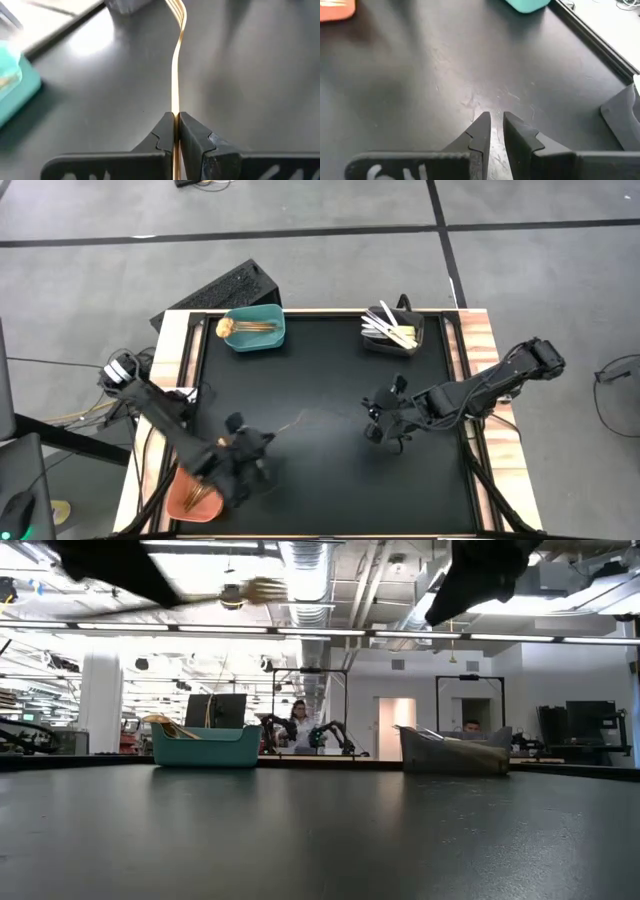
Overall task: Sort silverware by color (type)
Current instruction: Put the gold fork into the orange bin
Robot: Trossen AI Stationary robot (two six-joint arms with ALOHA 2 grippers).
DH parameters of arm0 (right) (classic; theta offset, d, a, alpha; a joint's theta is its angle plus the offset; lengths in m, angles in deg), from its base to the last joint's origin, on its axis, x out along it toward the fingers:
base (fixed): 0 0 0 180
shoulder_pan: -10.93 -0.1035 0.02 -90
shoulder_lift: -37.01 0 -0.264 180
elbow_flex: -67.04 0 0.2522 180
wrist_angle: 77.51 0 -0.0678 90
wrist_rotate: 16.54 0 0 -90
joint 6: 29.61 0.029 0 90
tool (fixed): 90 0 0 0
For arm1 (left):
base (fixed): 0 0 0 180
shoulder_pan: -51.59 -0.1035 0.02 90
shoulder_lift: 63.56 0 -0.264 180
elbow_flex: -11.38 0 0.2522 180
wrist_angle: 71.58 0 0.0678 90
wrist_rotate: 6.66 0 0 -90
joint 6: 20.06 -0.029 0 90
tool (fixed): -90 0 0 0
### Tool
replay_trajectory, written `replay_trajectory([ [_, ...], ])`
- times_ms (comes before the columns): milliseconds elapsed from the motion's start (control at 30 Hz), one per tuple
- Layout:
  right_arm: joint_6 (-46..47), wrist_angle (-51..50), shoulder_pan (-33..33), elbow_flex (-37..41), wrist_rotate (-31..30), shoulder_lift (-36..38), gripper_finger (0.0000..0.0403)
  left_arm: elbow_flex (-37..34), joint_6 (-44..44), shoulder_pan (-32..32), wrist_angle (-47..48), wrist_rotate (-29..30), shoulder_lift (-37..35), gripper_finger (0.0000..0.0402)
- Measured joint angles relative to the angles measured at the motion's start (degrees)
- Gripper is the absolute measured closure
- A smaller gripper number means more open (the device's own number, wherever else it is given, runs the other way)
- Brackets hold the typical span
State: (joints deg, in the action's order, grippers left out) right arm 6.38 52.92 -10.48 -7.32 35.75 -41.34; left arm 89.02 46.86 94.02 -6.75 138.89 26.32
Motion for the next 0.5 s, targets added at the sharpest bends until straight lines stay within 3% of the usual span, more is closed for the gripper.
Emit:
replay_trajectory([
  [367,0.04,0.68,2.06,0.01,-1.06,-5.97,0.0324,0.0,46.42,22.67,26.49,-8.48,-2.85,0.0401],
  [500,0.15,0.48,2.06,0.02,-0.21,-6.37,0.0324,-0.02,47.53,25.91,25.9,-13.51,-2.6,0.0401],
])
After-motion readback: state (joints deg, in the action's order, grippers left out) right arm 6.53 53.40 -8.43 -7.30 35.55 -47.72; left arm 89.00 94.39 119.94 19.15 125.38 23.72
